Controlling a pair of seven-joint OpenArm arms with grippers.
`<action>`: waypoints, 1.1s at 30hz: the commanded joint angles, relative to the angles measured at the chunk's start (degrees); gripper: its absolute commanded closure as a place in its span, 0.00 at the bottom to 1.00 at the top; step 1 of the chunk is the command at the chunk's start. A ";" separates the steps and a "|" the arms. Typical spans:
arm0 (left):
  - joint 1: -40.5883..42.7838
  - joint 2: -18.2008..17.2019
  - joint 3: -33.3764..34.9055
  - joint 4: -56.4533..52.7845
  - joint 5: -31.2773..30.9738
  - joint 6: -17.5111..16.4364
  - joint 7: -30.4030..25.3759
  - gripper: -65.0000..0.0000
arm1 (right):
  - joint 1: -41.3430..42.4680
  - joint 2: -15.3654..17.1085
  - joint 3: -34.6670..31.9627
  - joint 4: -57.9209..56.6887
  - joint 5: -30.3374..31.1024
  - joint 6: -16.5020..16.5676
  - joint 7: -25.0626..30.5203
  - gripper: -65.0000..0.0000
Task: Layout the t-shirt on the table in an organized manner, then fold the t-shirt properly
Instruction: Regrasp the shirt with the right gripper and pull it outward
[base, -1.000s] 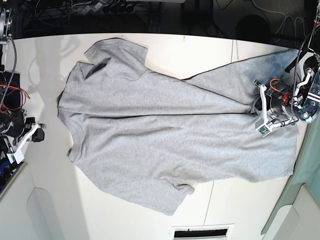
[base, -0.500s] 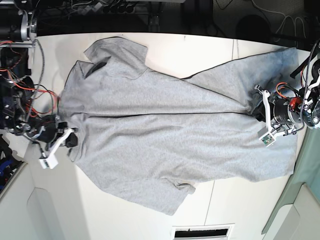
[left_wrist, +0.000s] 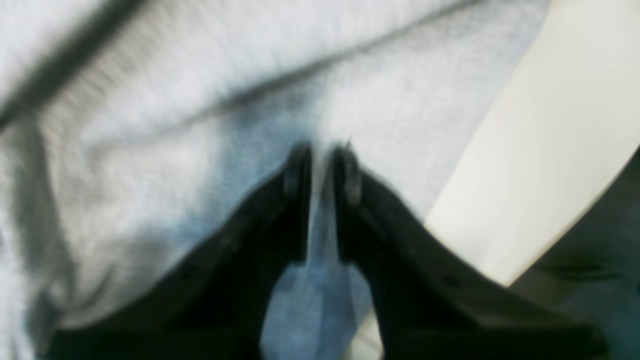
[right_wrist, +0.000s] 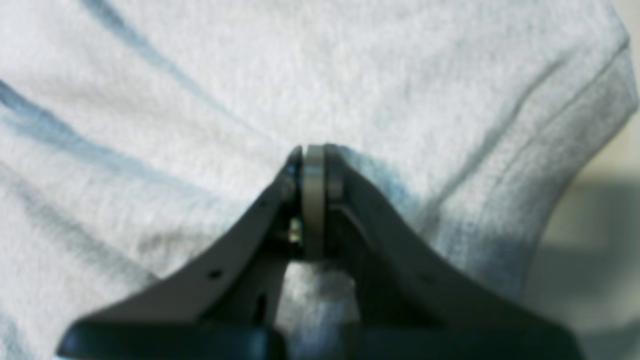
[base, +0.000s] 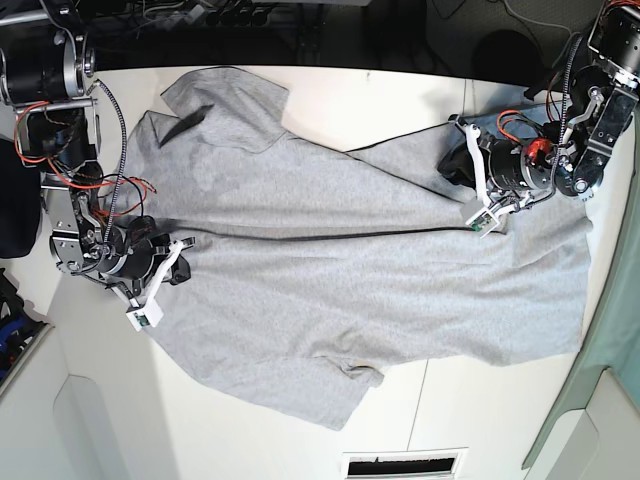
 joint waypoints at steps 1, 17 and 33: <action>0.35 0.68 -0.17 0.57 1.86 -1.14 0.28 0.82 | 0.59 2.40 0.11 0.02 -0.94 -1.62 -1.77 1.00; -0.44 2.69 -0.17 5.68 2.12 -1.73 0.35 0.82 | 0.57 10.60 7.34 5.44 13.27 -0.39 -3.76 1.00; 8.07 -3.63 -18.47 14.64 -10.97 0.61 3.30 0.65 | -20.70 10.75 25.90 28.24 31.65 2.43 -23.87 1.00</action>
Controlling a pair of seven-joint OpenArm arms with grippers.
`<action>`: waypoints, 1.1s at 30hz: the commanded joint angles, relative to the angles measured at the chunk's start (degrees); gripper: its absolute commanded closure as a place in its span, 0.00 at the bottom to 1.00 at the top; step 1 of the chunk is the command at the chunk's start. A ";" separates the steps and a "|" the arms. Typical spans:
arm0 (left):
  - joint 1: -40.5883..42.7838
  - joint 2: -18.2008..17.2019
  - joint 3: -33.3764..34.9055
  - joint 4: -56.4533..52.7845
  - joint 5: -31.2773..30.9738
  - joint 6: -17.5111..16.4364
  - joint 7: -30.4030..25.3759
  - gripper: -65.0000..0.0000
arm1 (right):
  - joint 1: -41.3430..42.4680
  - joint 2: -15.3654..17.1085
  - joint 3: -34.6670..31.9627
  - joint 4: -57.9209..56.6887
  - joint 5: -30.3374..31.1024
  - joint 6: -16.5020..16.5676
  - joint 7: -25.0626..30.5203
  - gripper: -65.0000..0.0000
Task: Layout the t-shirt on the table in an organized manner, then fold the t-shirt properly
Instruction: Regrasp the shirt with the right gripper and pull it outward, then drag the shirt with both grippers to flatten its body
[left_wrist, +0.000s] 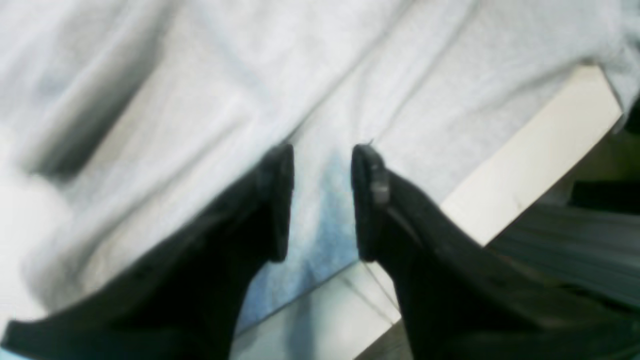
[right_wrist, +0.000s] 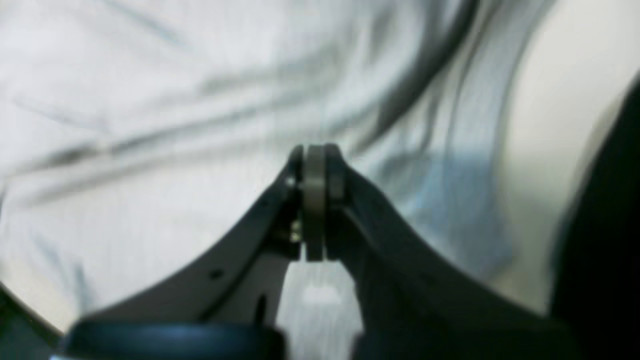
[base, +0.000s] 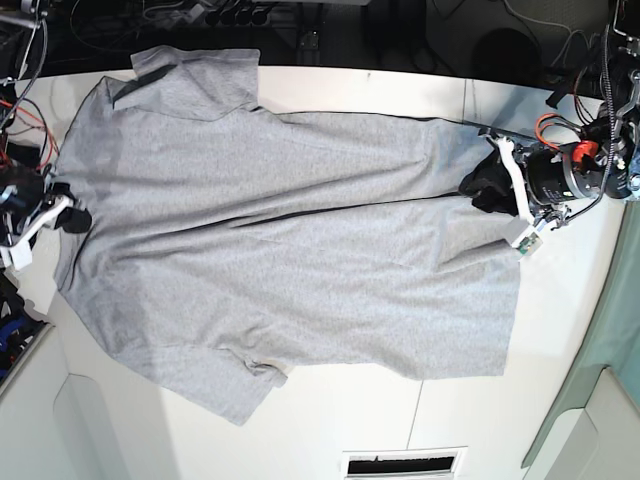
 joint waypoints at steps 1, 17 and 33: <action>0.74 -0.98 -2.62 0.83 -1.42 -0.31 -0.57 0.65 | -1.14 1.16 0.48 2.45 1.64 0.63 0.92 1.00; 7.23 5.42 -11.15 -5.75 5.81 -0.22 -7.74 0.65 | -11.47 0.04 0.37 6.34 -1.49 0.33 7.21 1.00; -7.96 7.28 -3.76 -17.77 7.23 4.35 -7.52 0.65 | 2.34 -1.86 0.31 -9.27 -6.64 0.17 7.91 1.00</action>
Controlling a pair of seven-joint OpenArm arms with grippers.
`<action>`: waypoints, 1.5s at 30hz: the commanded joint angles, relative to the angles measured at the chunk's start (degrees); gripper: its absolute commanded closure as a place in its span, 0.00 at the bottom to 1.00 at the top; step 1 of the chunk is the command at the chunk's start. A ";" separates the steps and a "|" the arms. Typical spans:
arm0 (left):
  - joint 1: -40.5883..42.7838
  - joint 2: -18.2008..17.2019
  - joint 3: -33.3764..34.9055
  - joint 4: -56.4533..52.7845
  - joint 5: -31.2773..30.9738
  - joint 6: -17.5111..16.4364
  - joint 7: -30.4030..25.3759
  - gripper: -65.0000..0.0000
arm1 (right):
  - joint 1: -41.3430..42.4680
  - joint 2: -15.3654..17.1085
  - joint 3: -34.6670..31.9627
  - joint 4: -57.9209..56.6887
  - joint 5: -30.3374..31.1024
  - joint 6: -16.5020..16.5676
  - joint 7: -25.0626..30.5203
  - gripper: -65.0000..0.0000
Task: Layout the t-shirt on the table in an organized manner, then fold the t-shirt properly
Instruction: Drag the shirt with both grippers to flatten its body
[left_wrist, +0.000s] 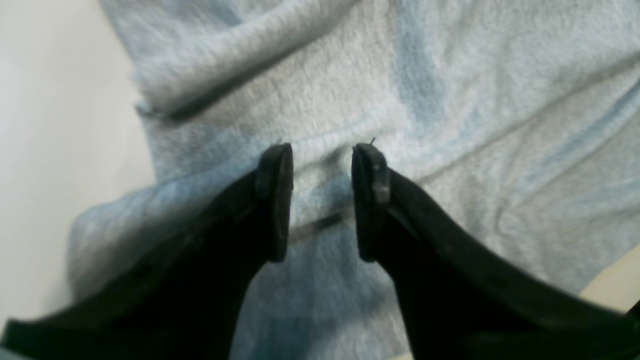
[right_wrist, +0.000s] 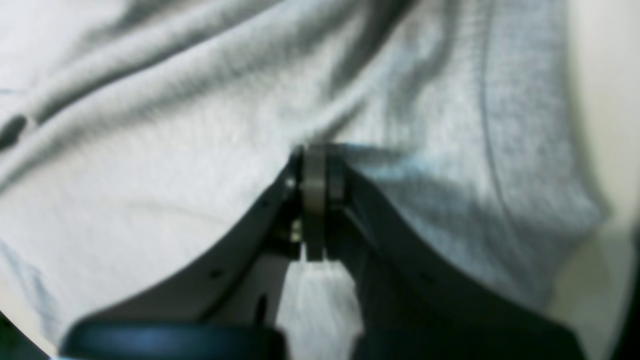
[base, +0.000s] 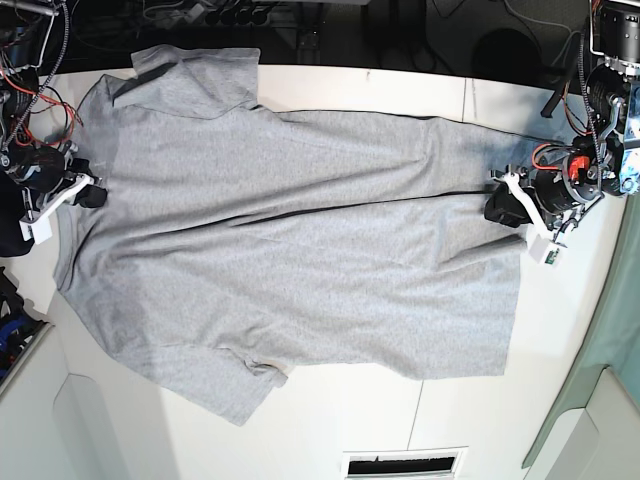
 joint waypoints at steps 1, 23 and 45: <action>-1.33 -0.79 1.25 -0.76 0.26 -0.22 -2.03 0.65 | 1.38 1.25 0.31 -0.90 -0.17 0.17 1.51 1.00; -18.64 4.92 7.32 -20.11 8.66 3.23 -5.44 0.65 | 20.79 -1.01 -14.62 -18.97 -17.22 -4.55 15.87 1.00; -5.95 -7.52 2.25 5.46 -4.31 -0.26 1.33 0.65 | 3.76 -0.07 0.11 15.78 -3.63 -1.03 0.46 1.00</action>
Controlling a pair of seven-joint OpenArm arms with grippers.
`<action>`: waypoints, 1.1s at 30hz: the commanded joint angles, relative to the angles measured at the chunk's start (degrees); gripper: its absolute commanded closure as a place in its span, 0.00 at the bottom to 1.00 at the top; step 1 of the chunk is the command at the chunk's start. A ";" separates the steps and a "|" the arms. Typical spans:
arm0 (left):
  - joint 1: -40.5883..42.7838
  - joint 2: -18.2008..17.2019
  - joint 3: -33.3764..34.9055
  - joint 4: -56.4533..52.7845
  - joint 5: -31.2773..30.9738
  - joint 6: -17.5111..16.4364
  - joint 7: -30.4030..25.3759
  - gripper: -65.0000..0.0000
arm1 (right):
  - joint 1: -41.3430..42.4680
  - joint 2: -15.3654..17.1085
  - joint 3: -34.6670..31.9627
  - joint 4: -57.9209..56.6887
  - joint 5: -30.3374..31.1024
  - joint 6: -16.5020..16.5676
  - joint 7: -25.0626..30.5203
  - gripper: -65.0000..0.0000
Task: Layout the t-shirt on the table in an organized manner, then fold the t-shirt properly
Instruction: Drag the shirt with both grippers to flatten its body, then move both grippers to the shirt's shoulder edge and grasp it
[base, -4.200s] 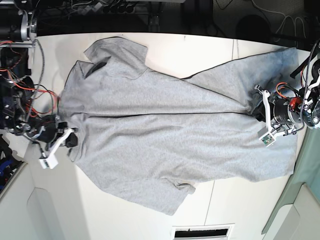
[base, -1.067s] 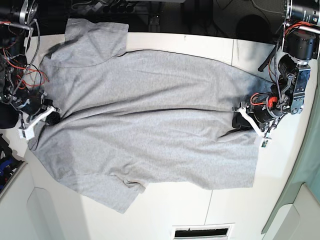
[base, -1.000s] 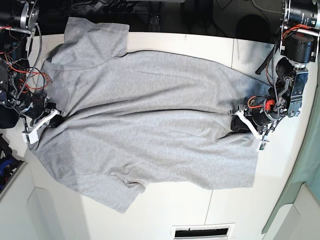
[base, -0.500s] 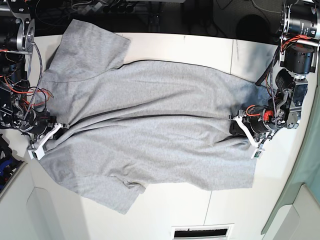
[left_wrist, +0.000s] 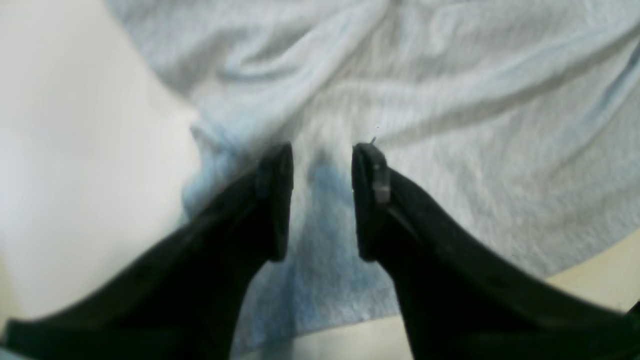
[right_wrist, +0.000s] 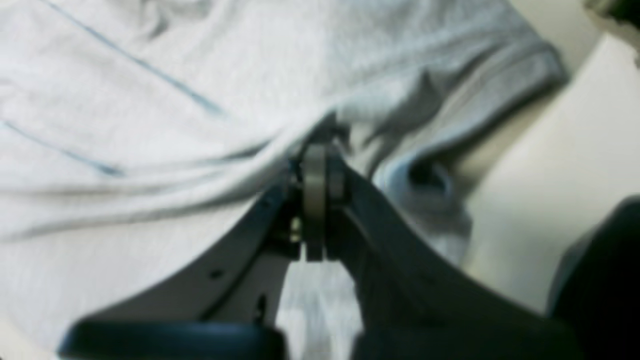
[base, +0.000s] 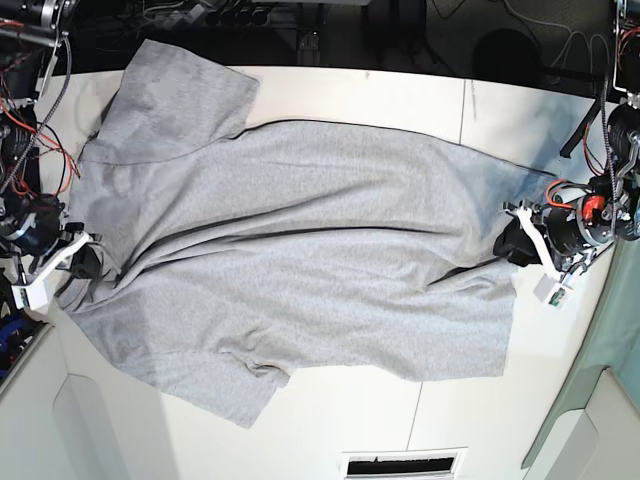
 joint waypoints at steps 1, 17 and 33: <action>0.55 -1.14 -2.78 1.77 -1.51 -0.20 -0.83 0.65 | -1.60 1.79 1.44 2.45 2.75 0.63 0.13 1.00; 15.52 -1.14 -19.43 0.35 0.68 0.46 -0.85 0.50 | -28.50 2.91 17.57 9.46 19.61 1.73 -9.35 0.59; 24.50 2.12 -20.17 10.80 -3.98 1.27 2.21 0.50 | -31.01 2.23 12.28 9.40 19.21 2.12 -9.35 0.58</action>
